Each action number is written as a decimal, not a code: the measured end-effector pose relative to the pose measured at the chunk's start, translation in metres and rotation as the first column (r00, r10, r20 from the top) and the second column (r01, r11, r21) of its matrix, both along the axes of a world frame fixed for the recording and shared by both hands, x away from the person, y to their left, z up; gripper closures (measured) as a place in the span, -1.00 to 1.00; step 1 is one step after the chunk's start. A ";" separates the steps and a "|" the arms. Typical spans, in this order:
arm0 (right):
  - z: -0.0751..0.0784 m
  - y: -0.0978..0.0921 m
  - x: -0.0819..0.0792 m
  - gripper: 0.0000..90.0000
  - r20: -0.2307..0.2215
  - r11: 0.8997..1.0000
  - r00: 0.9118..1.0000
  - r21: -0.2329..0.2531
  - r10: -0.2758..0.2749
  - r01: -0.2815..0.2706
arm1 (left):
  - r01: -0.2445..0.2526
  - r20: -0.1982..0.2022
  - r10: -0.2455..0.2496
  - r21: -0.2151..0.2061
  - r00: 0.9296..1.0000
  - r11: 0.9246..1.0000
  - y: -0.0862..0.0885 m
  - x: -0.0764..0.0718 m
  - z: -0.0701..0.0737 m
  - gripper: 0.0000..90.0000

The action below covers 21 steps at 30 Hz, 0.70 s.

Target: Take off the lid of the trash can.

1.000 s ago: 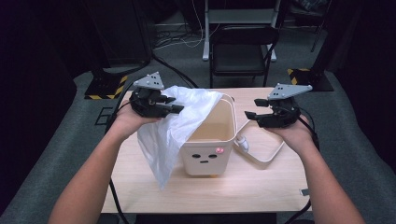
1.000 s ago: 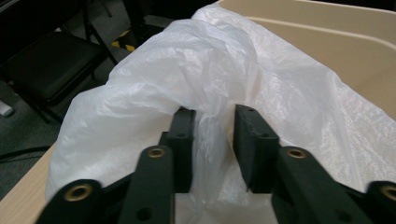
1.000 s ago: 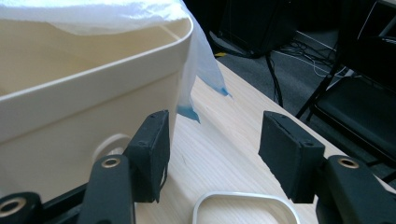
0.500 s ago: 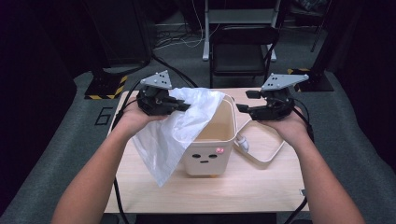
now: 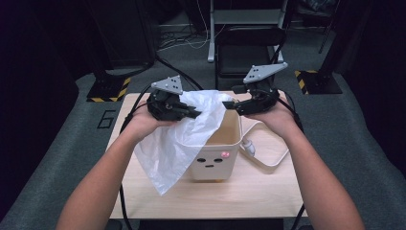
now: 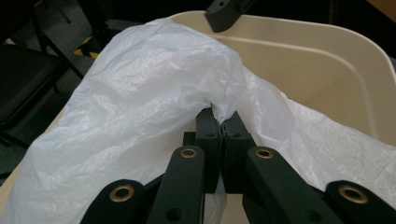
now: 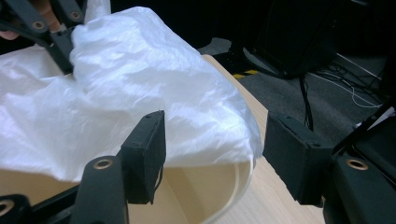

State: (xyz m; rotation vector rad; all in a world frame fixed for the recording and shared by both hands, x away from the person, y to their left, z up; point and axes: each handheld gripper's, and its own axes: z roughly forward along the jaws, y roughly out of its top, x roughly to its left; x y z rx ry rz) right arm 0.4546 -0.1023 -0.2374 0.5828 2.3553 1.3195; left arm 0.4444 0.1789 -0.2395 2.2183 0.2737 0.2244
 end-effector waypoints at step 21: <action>-0.014 0.023 0.042 0.52 -0.099 0.992 0.992 -0.091 0.074 -0.083 | -0.049 -0.002 0.049 -0.008 0.999 0.999 0.010 -0.008 0.004 0.16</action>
